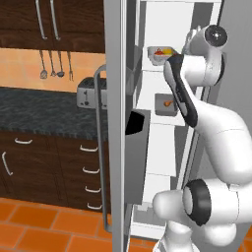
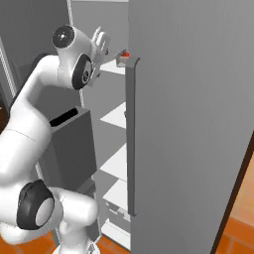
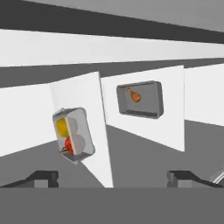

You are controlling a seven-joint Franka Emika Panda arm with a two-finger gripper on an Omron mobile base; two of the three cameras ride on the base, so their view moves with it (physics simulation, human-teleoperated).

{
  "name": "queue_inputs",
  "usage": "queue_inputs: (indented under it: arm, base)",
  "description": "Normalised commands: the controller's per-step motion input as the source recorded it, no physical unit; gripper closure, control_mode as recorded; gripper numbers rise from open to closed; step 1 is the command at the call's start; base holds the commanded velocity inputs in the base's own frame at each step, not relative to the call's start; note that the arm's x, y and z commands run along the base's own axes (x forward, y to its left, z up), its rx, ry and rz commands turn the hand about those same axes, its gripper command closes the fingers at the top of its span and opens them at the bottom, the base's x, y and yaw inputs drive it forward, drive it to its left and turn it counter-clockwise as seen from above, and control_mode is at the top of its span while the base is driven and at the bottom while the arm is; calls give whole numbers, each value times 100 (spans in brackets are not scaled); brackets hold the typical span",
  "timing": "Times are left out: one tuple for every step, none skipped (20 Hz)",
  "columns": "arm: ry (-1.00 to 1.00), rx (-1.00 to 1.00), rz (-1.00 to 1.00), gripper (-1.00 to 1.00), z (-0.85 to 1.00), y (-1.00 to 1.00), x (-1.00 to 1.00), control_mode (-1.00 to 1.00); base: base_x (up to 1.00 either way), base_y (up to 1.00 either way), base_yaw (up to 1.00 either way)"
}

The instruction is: Take the meat container that has the chicken drumstick and place it on the second highest rack of the freezer. Then take the vegetable container that has the lemon and tomato and place it on the highest rack of the freezer.

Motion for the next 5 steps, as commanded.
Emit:
queue_inputs:
  arm:
    - [0, 0, 0, -100, 0, 0, -100, -100]
    - [0, 0, -1, -100, 0, 0, -100, -100]
    - [0, 0, -1, -100, 0, 0, -100, -100]
    - [0, 0, -1, -100, 0, 0, -100, -100]
    - [-3, 0, 0, -100, 0, 0, -100, -100]
  base:
    - [0, 0, 0]
    - [0, 0, 0]
    - [0, 0, 0]
    - [0, 0, 0]
    - [0, 0, 0]
